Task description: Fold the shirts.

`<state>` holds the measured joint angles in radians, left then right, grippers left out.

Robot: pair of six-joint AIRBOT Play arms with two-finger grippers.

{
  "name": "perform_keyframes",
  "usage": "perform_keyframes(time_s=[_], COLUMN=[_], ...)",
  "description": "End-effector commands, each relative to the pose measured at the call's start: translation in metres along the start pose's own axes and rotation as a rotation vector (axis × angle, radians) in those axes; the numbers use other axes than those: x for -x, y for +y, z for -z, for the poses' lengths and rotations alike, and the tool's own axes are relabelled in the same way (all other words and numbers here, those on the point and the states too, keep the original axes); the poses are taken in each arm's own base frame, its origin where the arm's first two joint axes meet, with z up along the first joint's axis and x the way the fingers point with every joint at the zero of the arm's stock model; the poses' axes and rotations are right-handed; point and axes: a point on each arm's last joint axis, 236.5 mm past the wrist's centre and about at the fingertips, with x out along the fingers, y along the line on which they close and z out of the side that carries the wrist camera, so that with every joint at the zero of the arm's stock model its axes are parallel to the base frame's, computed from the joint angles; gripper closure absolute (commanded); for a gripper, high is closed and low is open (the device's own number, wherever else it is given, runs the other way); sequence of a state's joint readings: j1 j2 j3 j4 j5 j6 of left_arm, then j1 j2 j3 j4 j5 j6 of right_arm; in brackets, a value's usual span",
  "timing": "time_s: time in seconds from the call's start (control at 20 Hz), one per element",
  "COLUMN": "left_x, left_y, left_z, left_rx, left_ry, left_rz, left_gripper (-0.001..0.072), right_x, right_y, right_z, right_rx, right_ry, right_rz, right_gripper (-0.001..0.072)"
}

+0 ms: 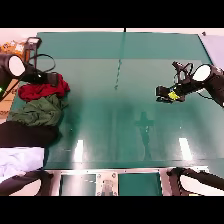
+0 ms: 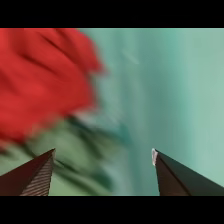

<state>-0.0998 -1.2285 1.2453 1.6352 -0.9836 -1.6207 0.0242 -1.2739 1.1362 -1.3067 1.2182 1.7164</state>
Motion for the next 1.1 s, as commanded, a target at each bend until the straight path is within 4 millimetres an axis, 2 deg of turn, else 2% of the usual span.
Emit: perform_keyframes(time_s=[0.0, 0.1, 0.2, 0.3, 0.45, 0.65, 0.7, 0.75, 0.8, 0.9, 0.95, 1.05], left_x=[-0.028, -0.067, -0.104, -0.134, -0.172, -0.196, -0.197, -0.195, -0.191, -0.176, -0.165, -0.136], left_y=[0.067, 0.104, 0.134, 0.154, 0.159, 0.155, 0.153, 0.153, 0.152, 0.149, 0.144, 0.122], left_z=[-0.026, -0.012, 0.002, 0.015, 0.038, 0.051, 0.055, 0.058, 0.059, 0.046, 0.031, -0.018], left_rx=[-0.001, 0.063, 0.117, 0.145, 0.155, 0.174, 0.18, 0.181, 0.184, 0.141, 0.13, 0.132], left_ry=[-0.103, -0.062, -0.037, -0.025, 0.02, 0.04, 0.055, 0.073, 0.1, 0.152, 0.156, 0.112], left_rz=[-0.15, -0.181, -0.201, -0.212, -0.202, -0.182, -0.179, -0.178, -0.176, -0.156, -0.13, -0.055], left_gripper=[-0.0013, -0.0013, -0.0013, -0.0013, -0.0013, -0.0002, 0.0195, 0.0626, 0.0673, 0.0678, 0.0679, 0.0679], right_x=[-0.004, -0.01, -0.019, -0.024, -0.023, -0.023, -0.023, -0.023, -0.023, -0.021, -0.019, -0.008], right_y=[-0.001, -0.002, 0.002, 0.002, 0.003, 0.003, 0.003, 0.003, 0.003, 0.003, 0.002, -0.001], right_z=[0.005, 0.01, 0.003, 0.002, 0.001, 0.0, 0.0, 0.0, 0.0, -0.002, -0.006, -0.018], right_rx=[-0.008, -0.015, -0.036, -0.046, -0.05, -0.05, -0.05, -0.05, -0.05, -0.047, -0.035, -0.037], right_ry=[0.017, 0.028, -0.014, -0.028, -0.029, -0.035, -0.035, -0.035, -0.035, -0.042, -0.052, -0.083], right_rz=[-0.005, -0.007, -0.035, -0.044, -0.051, -0.051, -0.051, -0.051, -0.051, -0.049, -0.049, -0.051], right_gripper=[0.0699, 0.0699, 0.0699, 0.0699, 0.0699, 0.0699, 0.0699, 0.0699, 0.0699, 0.0699, 0.0699, 0.0699])
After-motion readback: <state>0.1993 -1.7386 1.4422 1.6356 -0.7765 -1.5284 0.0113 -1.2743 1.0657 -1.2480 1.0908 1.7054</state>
